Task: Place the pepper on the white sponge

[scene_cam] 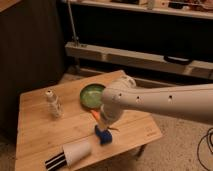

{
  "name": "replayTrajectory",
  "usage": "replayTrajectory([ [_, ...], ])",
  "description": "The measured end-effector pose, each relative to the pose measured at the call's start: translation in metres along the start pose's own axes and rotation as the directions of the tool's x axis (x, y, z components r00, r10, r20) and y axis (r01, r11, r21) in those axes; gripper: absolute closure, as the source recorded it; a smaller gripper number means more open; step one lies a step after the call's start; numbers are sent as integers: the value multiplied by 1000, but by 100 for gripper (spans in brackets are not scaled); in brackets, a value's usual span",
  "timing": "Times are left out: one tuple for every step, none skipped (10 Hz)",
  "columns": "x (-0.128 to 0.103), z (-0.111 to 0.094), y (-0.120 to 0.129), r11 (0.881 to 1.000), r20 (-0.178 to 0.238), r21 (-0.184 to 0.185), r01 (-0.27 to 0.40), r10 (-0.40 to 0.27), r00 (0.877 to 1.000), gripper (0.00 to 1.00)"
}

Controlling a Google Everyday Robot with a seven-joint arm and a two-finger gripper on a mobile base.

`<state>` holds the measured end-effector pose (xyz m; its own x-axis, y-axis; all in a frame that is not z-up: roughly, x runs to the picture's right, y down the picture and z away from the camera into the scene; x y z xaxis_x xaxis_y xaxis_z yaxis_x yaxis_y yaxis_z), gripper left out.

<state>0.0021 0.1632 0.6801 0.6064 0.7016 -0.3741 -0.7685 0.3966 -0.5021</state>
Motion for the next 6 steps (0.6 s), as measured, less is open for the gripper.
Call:
replayTrajectory([
  [6, 10, -4, 999, 10, -46, -1, 1, 1000, 88],
  [16, 22, -7, 995, 21, -95, 1, 1, 1000, 88],
  [31, 35, -8, 990, 36, -138, 2, 3, 999, 88],
  [51, 48, -8, 986, 60, -166, -1, 11, 998, 88],
  [65, 57, -4, 983, 79, -182, -3, 18, 997, 88],
  [72, 61, 2, 982, 97, -189, 8, 10, 995, 88],
])
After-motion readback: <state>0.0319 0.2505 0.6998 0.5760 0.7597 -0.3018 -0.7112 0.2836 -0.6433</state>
